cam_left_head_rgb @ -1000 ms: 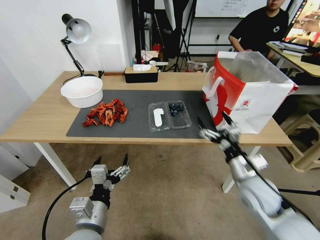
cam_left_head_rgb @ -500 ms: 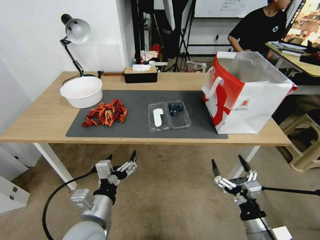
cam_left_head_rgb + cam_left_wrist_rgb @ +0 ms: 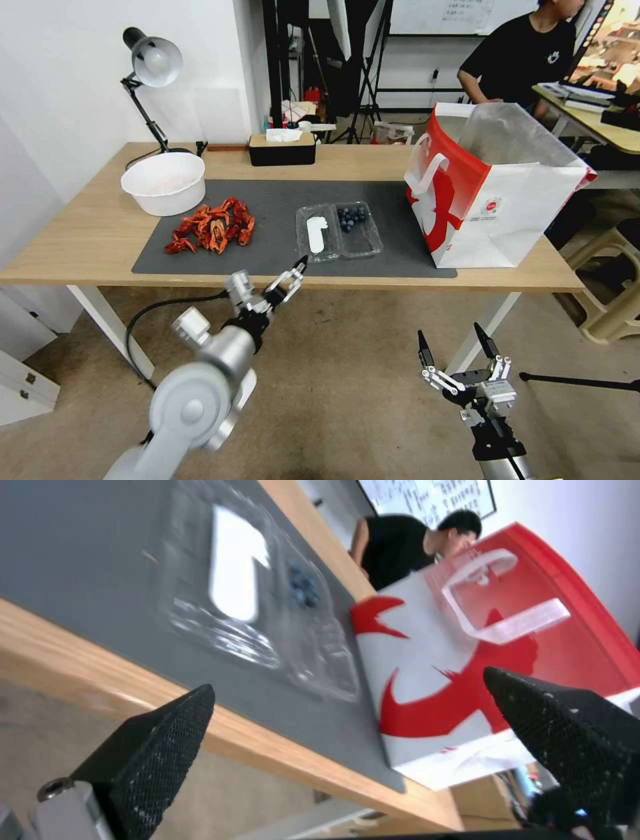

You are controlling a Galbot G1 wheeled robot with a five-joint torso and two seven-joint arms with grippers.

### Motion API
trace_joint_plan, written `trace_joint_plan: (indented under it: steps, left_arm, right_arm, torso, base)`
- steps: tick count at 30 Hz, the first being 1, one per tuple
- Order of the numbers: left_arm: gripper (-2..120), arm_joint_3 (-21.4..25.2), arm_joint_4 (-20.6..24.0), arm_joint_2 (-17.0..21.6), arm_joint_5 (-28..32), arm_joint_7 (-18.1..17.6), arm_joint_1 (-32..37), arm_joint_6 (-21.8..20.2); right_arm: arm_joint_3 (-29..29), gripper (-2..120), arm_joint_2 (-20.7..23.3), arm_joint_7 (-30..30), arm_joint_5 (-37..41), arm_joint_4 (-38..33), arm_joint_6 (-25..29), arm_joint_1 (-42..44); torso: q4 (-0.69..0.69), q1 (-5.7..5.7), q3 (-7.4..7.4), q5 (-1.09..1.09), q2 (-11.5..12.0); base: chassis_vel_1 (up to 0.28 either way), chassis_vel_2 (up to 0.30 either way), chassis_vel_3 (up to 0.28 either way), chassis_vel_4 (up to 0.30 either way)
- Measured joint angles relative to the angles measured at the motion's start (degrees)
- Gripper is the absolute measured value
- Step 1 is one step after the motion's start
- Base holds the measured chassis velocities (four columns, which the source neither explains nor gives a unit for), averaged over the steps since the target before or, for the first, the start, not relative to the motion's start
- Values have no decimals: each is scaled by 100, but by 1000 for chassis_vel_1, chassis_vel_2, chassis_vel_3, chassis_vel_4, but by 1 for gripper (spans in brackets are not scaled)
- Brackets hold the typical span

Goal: Close the takeout container lid, then place the container into the takeout bag.

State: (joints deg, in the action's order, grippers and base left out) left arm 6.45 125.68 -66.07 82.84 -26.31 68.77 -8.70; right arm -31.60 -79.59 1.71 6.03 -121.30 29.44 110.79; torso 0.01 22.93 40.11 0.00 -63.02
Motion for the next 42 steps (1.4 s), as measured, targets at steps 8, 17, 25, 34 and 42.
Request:
trace_joint_plan:
  steps: [8,17,25,34,42]
  left_arm:
    - [100,-809,-665,-439,256,-710,-1210,4]
    - [100,-1039,-1092,-608,301,-1156,-1659,-67]
    - [100,-1119,-1343,-726,310,-1358,-1888,-98]
    - [100,-1135,-1681,-791,299,-1505,-2065,-116]
    - [100,-1121,-1873,-830,277,-1501,-2166,-80]
  right_arm:
    - [-17,100,-331,-46,-317,18,112,73]
    - [-41,100,-415,-88,-322,136,152,9]
    - [-39,100,-388,-133,-292,219,115,-96]
    - [-37,100,-296,-186,-223,307,32,-224]
    - [-4,100,-297,-198,-220,368,27,-249]
  torso:
    - [-2,0,0,1,0]
    - [0,-1,0,0,0]
    - [-1,-1,-1,0,0]
    - [0,-1,-1,0,0]
    - [-1,-1,-1,0,-1]
  base:
    - [0,0,0,0]
    - [0,0,0,0]
    - [0,0,0,0]
    - [0,0,0,0]
    - [0,0,0,0]
